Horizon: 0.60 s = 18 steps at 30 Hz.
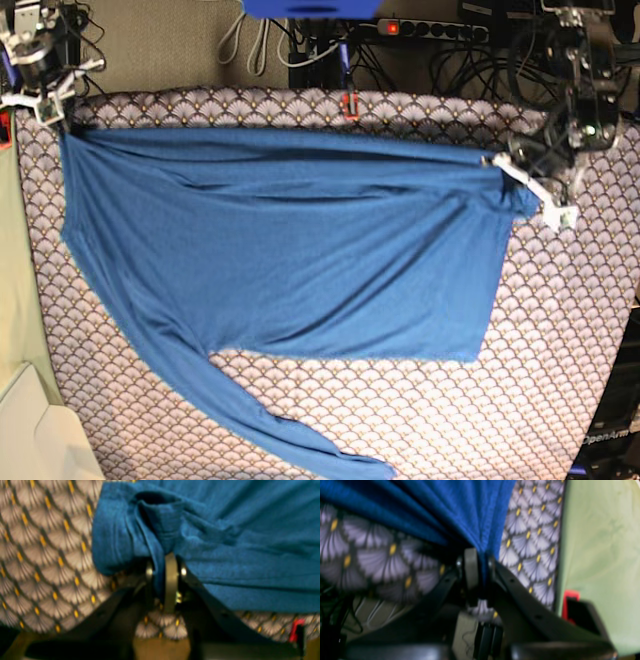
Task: Fold the T-shirt properly
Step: 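Pull the shirt edge further toward the robot, flattening the shirt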
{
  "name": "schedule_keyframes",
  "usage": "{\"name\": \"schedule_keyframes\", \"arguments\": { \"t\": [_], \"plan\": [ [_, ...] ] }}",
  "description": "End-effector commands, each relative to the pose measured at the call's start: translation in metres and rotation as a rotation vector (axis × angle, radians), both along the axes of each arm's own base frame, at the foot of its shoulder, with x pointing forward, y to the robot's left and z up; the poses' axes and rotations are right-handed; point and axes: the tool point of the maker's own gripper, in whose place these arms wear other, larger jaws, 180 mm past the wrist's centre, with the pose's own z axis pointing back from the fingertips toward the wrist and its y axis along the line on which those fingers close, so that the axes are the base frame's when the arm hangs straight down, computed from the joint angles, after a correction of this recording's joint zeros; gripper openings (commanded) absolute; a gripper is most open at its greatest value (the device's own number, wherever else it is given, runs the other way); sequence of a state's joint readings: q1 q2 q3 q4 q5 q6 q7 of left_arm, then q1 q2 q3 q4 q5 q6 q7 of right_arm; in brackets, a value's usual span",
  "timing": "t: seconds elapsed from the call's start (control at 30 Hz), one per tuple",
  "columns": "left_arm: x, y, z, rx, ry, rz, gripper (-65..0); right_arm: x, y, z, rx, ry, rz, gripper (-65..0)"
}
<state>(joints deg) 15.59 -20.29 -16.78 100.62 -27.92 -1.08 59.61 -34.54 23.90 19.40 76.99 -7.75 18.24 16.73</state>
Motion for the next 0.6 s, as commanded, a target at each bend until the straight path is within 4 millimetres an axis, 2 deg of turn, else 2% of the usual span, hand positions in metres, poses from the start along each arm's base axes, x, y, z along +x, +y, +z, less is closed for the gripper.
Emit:
{"name": "schedule_keyframes", "arguments": {
  "t": [0.0,0.2,0.57],
  "plan": [
    [0.0074,0.0084,0.0106,0.027,-0.040,0.007,-64.7,0.0058,-0.0078,0.0120,-0.023,-0.036,0.006,-65.0],
    [0.0044,0.0117,0.0071,0.033,-0.025,0.010,-64.7,-0.0008,-0.0079,0.0093,-0.022,-0.021,0.006,-65.0],
    [-0.0007,0.0109,0.0033,0.032,-0.010,0.008,-64.7,0.0024,-0.0014,0.0178,-0.004,-0.082,0.038,-65.0]
  ]
}}
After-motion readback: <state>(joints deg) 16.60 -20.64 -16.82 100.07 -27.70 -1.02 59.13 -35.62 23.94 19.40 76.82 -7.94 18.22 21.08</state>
